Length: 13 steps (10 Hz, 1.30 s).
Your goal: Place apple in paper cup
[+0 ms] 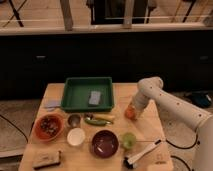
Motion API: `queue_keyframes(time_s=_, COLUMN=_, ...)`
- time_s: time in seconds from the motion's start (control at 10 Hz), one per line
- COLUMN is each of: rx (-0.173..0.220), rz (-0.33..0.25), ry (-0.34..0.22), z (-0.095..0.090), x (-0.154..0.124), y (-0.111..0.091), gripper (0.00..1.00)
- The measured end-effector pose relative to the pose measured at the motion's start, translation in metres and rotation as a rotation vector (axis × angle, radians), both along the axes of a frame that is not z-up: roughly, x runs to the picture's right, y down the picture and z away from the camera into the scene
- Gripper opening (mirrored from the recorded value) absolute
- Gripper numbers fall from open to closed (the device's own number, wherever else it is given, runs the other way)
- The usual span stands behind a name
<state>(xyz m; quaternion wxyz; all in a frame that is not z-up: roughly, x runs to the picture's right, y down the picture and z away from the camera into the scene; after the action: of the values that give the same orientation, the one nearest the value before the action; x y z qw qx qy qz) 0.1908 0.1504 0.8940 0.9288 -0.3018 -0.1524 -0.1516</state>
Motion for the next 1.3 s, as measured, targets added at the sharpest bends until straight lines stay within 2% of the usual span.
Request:
queue_keyframes(time_s=1.0, rx=0.028, rz=-0.007, ry=0.016, z=-0.014, x=0.004, y=-0.010, gripper=0.01)
queue_keyframes(time_s=1.2, rx=0.034, rz=-0.009, ry=0.018, z=-0.014, x=0.003, y=-0.010, gripper=0.03)
queue_keyframes(time_s=1.3, rx=0.035, rz=-0.010, ry=0.017, z=-0.012, x=0.002, y=-0.009, gripper=0.08)
